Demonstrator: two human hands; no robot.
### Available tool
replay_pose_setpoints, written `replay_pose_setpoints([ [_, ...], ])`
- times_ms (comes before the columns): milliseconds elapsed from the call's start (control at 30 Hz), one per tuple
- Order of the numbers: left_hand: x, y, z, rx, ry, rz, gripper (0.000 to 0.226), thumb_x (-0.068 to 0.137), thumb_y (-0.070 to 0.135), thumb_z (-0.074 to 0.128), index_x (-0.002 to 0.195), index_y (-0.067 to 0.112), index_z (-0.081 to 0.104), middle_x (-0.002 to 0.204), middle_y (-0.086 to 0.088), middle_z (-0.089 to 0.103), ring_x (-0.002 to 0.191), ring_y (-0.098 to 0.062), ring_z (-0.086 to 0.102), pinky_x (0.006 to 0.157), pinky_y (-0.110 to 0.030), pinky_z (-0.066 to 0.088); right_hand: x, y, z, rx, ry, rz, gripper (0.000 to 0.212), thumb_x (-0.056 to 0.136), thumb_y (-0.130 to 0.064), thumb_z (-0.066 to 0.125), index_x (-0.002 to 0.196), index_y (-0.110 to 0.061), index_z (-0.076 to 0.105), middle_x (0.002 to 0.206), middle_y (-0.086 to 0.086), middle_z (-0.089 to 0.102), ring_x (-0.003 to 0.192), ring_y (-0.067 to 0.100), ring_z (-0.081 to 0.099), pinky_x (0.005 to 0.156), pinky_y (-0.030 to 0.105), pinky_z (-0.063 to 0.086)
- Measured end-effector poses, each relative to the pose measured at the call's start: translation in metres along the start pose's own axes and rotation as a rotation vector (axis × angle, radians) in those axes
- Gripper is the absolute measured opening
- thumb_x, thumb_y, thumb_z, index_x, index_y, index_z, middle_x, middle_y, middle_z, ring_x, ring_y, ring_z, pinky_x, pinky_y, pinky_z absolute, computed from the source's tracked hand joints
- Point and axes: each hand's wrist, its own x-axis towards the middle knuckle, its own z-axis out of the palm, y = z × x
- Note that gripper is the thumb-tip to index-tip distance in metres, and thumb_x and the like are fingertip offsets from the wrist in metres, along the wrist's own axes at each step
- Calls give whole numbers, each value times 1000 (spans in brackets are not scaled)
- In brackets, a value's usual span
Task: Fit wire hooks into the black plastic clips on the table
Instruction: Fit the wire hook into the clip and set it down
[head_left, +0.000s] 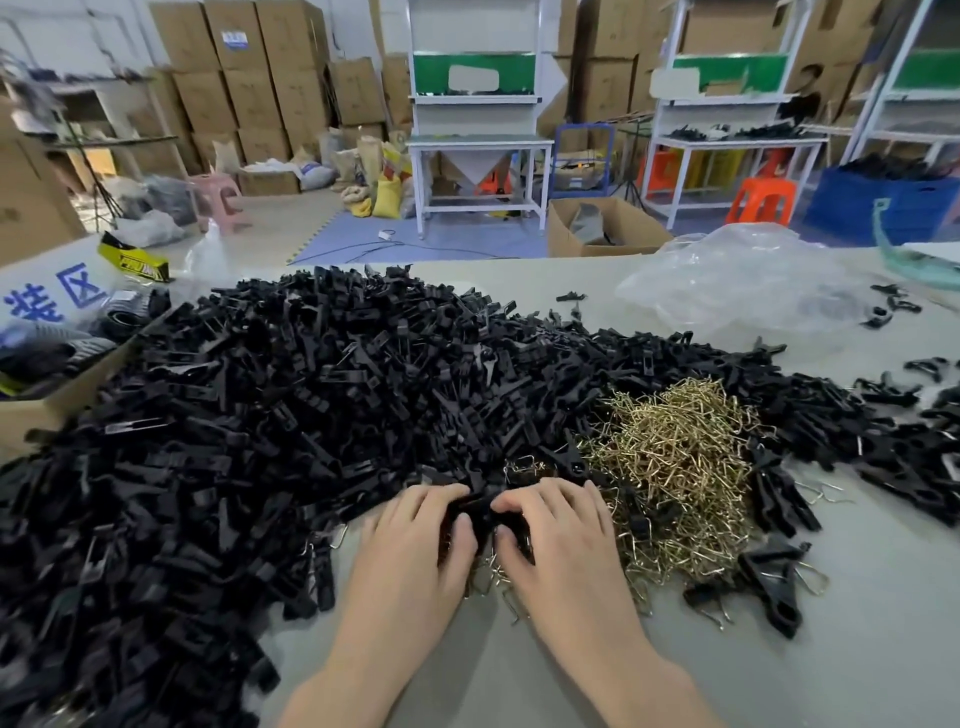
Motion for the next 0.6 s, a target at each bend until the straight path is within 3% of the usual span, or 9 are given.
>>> replay_pose_setpoints([
  [100,0,1,-1,-95,22,-18,26,96,37,50,118,30,62,113,22,57,105,-4,56,94,-33,46,1,0,-3,26,-25,12,26,93,-29,66,118,-30,62,104,-19,60,114,5,48,123,40,22],
  [200,0,3,-3,-199,75,-43,25,96,38,49,116,28,61,112,22,56,107,-3,55,91,-35,50,2,0,-7,20,-22,15,36,100,-30,53,136,-26,56,108,-14,57,114,7,47,124,41,21],
  [267,-2,6,-7,-308,161,-94,21,96,39,50,113,34,60,109,25,57,108,-2,55,88,-30,49,3,-1,-12,124,22,47,39,102,-34,46,139,-26,55,110,-16,54,112,4,44,115,27,30],
  [333,-4,10,-10,-462,210,-174,17,94,39,55,109,43,62,103,26,61,102,-2,59,79,-25,48,3,-2,-18,370,64,130,34,101,-35,48,134,-34,59,108,-24,54,109,1,50,97,15,38],
  [433,-7,19,-11,-671,176,-232,21,93,36,63,108,51,66,91,20,69,83,-5,63,66,-18,48,6,-4,-25,830,35,325,24,99,-23,60,116,-38,69,97,-18,68,90,1,65,77,12,48],
  [533,-7,24,-10,-823,134,-244,26,94,25,66,107,48,70,88,5,73,80,-10,66,66,-11,48,11,-6,-26,1240,-8,515,23,96,-6,63,109,-22,72,91,-7,76,87,15,75,75,15,55],
  [600,-7,26,-11,-867,113,-229,24,95,23,64,110,40,70,87,5,74,83,-9,69,69,-8,48,15,-6,-26,1440,-30,599,19,96,-1,61,111,-11,68,97,4,77,93,24,76,77,24,60],
])
